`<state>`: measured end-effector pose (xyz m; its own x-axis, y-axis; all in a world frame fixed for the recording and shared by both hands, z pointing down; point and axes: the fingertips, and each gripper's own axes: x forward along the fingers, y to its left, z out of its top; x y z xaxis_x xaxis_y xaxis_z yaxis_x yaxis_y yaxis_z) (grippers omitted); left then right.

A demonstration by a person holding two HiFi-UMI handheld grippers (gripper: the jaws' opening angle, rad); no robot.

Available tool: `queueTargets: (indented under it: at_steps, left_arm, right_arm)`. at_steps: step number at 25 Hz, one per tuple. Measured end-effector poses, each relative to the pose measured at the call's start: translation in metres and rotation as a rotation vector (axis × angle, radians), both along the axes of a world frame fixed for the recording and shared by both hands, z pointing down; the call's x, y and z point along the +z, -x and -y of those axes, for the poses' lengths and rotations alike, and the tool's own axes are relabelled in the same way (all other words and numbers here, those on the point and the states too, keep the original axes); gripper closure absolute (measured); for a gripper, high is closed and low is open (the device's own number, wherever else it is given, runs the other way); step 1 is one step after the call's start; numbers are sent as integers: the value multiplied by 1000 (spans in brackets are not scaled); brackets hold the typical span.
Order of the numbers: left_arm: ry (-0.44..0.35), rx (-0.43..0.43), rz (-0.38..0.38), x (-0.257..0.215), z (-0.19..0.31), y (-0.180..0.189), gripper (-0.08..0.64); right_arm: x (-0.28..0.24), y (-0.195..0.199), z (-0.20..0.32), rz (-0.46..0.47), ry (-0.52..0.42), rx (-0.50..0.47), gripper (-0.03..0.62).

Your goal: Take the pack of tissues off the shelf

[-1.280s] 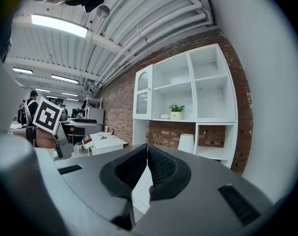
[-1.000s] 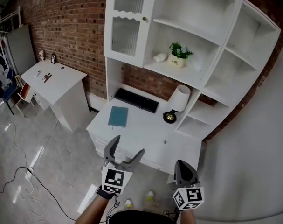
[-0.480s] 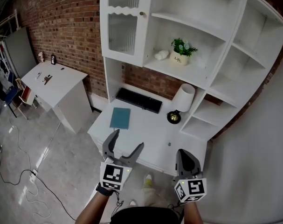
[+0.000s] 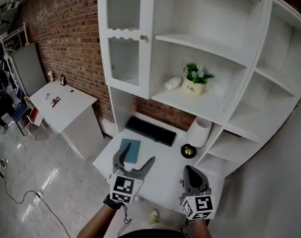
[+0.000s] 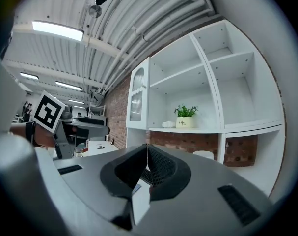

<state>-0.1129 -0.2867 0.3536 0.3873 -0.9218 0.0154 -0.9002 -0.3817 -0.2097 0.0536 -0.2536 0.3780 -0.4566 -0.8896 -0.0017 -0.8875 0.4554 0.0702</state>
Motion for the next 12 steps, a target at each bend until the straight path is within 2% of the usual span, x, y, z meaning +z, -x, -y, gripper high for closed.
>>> queueTargets:
  at_steps: [6, 9, 12]
  left_arm:
    - [-14, -12, 7, -17, 58, -21, 141]
    - [-31, -3, 32, -21, 91, -43, 152]
    - [-46, -8, 40, -30, 120, -51, 169]
  right_arm:
    - [-2, -16, 54, 38, 0, -22, 588]
    - [4, -38, 71, 24, 11, -5, 589]
    - [13, -51, 89, 57, 30, 8, 588]
